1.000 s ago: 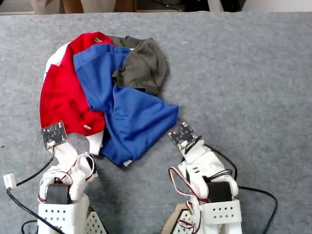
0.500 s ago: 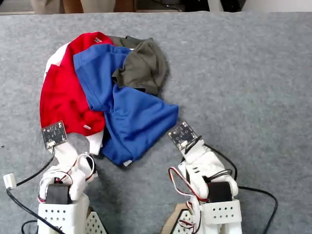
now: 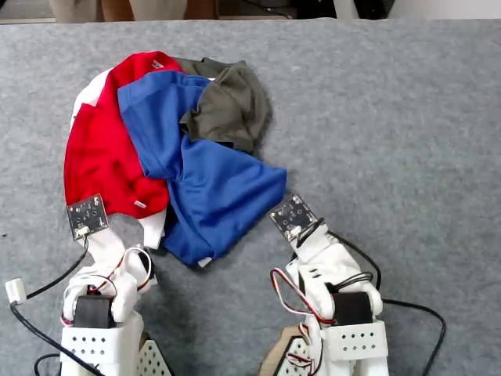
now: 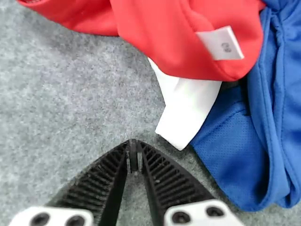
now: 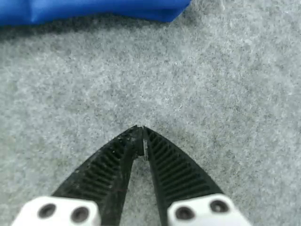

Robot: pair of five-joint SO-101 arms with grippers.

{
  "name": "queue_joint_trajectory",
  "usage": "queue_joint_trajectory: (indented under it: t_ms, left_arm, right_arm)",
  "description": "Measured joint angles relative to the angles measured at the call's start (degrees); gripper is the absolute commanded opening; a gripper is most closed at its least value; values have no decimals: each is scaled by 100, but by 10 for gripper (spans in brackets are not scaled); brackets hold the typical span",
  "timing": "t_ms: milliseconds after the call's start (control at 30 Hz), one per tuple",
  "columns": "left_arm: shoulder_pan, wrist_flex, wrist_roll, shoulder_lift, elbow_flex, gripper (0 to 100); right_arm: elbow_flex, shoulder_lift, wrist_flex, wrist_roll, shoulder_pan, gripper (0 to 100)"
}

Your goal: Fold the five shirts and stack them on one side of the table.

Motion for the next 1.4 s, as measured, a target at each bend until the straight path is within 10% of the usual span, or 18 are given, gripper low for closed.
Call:
queue_joint_trajectory:
  t_ms: [1400]
  left_arm:
    - [0,0,0,0,0,18]
  right_arm:
    - [-554,0,-1160,0,9,9]
